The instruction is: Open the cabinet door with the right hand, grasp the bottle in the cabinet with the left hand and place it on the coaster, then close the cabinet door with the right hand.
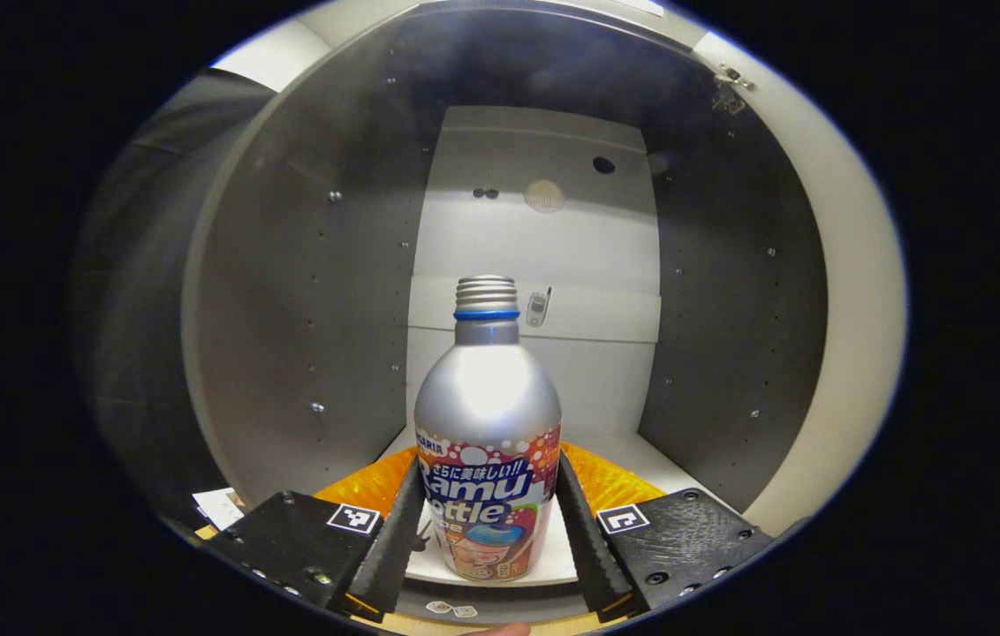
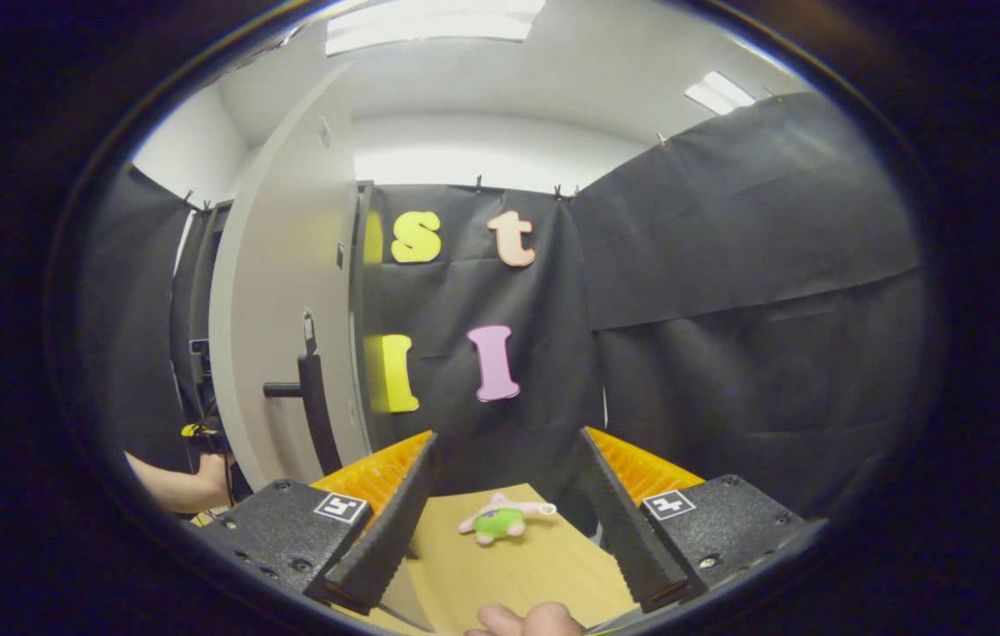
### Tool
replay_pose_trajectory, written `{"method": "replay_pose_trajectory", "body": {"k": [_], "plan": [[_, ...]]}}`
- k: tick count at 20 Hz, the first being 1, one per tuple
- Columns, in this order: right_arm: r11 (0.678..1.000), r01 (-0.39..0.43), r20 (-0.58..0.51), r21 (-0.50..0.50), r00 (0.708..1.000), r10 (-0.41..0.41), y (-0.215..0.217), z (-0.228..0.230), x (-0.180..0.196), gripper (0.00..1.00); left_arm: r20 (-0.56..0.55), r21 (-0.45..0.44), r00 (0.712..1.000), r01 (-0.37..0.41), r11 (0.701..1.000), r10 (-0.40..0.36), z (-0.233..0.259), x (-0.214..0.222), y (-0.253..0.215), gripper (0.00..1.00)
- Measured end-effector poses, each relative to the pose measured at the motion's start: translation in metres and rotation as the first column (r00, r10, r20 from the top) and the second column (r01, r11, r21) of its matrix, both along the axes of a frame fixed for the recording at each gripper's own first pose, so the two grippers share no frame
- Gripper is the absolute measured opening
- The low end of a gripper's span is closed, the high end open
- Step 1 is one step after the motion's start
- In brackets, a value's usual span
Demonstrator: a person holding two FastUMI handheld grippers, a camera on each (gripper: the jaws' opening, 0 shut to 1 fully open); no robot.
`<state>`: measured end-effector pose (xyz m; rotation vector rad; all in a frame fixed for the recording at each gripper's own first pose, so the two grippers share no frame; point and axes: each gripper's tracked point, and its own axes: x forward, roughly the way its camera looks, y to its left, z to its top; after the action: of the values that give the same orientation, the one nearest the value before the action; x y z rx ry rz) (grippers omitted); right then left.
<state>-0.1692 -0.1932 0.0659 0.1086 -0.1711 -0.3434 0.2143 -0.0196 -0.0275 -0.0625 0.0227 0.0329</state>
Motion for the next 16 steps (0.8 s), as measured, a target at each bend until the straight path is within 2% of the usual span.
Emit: {"method": "replay_pose_trajectory", "body": {"k": [2, 4, 6, 7, 8, 12, 15, 16], "plan": [[0.999, -0.043, -0.045, 0.029, 0.998, 0.044, 0.008, -0.017, 0.021, 0.99, 0.017, 0.011, 1.0, 0.007, 1.0, -0.007, 0.009, -0.017, 0.005, 0.74], [0.997, -0.066, -0.071, 0.046, 0.995, 0.069, 0.009, -0.022, 0.035, 0.95, 0.03, 0.02, 1.0, -0.003, 1.0, 0.002, 0.013, -0.037, 0.014, 0.74], [0.998, -0.033, -0.131, 0.05, 0.991, 0.04, -0.001, -0.035, 0.047, 0.98, 0.032, 0.017, 0.999, -0.021, 1.0, 0.02, 0.012, -0.057, 0.027, 0.74], [0.998, -0.03, -0.185, 0.053, 0.982, 0.04, -0.006, -0.048, 0.053, 0.94, 0.029, 0.015, 0.999, -0.032, 0.999, 0.031, 0.01, -0.066, 0.035, 0.74], [0.997, -0.045, -0.202, 0.069, 0.978, 0.059, -0.004, -0.054, 0.057, 0.98, 0.03, 0.016, 0.999, -0.046, 0.999, 0.046, 0.007, -0.075, 0.044, 0.74], [0.985, -0.109, -0.206, 0.137, 0.969, 0.135, 0.002, -0.062, 0.073, 0.99, 0.018, 0.015, 0.993, -0.114, 0.993, 0.113, -0.008, -0.107, 0.077, 0.74], [0.986, -0.11, -0.207, 0.128, 0.969, 0.135, -0.006, -0.064, 0.073, 0.97, -0.01, 0.016, 0.992, -0.128, 0.992, 0.128, -0.028, -0.125, 0.09, 0.74], [0.985, -0.119, -0.198, 0.127, 0.97, 0.142, -0.004, -0.063, 0.076, 0.94, -0.009, 0.028, 0.99, -0.138, 0.99, 0.138, -0.033, -0.131, 0.095, 0.75]]}}
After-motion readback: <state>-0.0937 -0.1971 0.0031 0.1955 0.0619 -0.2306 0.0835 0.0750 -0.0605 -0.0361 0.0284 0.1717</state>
